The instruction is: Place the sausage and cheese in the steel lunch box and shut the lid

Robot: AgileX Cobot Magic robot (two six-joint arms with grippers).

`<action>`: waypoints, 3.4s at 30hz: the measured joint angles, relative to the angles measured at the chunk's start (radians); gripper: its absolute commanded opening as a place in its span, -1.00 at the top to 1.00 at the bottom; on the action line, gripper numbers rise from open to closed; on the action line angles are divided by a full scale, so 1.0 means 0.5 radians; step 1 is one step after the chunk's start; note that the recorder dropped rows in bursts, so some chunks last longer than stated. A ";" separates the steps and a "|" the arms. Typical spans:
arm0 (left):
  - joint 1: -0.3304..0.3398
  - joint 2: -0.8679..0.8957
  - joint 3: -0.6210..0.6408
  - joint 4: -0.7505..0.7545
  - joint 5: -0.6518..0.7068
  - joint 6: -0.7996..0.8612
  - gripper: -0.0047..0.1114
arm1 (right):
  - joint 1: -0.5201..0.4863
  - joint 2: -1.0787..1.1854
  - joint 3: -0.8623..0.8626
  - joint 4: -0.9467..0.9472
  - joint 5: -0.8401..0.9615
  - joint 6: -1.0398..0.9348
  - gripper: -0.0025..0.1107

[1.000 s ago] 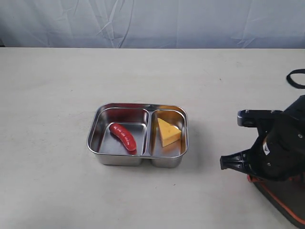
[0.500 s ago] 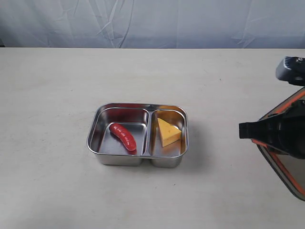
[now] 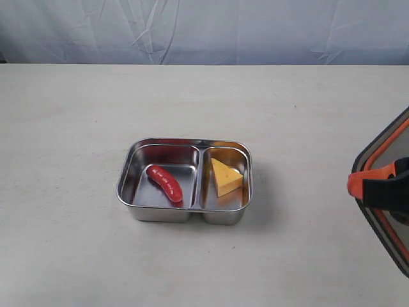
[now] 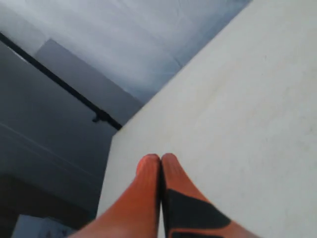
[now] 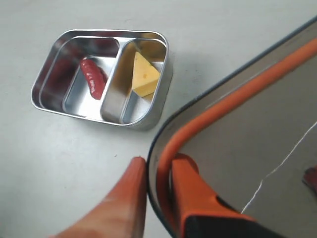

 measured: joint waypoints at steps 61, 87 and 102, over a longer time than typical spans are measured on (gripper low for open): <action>0.000 0.267 -0.756 1.703 -2.118 -3.376 0.24 | 0.000 0.213 0.000 2.702 -0.246 -2.246 0.97; -0.032 1.917 -1.888 0.867 -2.989 -3.034 0.64 | 0.000 0.243 0.000 2.839 -0.318 -2.395 0.97; -0.360 1.823 -1.734 2.231 -2.107 -4.331 0.92 | 0.000 0.243 0.000 3.050 -0.282 -2.395 0.97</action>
